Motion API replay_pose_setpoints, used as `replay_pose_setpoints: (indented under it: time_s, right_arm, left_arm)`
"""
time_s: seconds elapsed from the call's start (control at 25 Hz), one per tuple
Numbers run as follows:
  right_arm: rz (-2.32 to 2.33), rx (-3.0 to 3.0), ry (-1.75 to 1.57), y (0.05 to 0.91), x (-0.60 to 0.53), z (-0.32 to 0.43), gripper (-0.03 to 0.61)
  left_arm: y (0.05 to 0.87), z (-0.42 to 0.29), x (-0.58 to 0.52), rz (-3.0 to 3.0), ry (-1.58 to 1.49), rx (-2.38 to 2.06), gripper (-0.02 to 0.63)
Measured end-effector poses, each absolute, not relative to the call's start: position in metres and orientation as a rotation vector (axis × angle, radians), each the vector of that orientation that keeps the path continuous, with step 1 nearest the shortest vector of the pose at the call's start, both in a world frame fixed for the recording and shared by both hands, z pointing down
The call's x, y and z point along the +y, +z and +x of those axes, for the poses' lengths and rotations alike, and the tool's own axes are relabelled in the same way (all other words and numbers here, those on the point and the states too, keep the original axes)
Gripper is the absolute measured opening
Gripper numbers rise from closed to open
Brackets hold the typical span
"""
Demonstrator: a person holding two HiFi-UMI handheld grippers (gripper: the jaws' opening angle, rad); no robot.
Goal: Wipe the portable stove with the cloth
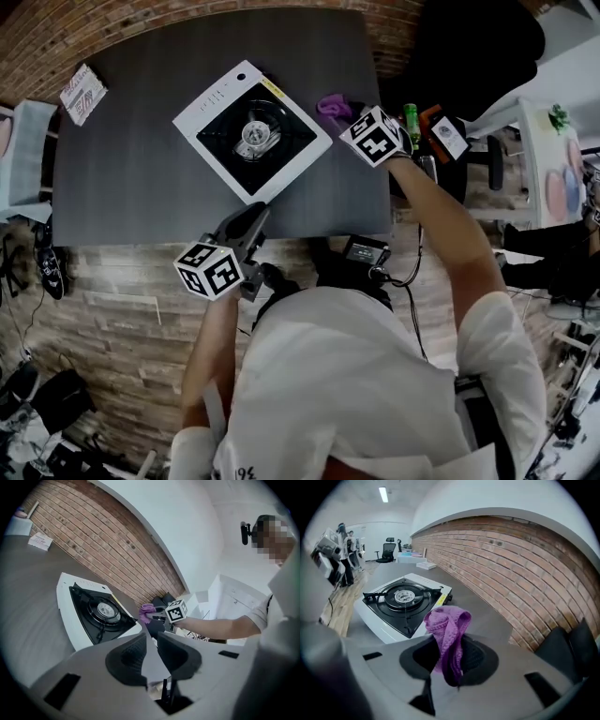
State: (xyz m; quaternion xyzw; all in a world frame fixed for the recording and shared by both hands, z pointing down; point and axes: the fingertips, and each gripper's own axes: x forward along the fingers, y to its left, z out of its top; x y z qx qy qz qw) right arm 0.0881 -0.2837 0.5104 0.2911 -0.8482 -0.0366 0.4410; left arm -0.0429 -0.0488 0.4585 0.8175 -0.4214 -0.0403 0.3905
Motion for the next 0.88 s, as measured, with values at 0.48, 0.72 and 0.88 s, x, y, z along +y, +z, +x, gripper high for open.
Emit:
replay_pose_setpoints:
  time_s: [0.48, 0.72, 0.88]
  right_arm:
    - [0.356, -2.105, -0.498, 0.520, -0.380, -0.012, 0.110]
    - [0.276, -2.091, -0.635, 0.526, -0.406, -0.071, 0.110]
    - [0.248, -2.058, -0.733, 0.524, -0.415, -0.104, 0.110]
  left_arm:
    - [0.455, -0.020, -0.097, 1.948, -0.169, -1.297, 0.067]
    - [0.454, -0.023, -0.095, 1.887, -0.171, -1.377, 0.067]
    - [0.456, -0.031, -0.087, 1.851, -0.166, -1.417, 0.067]
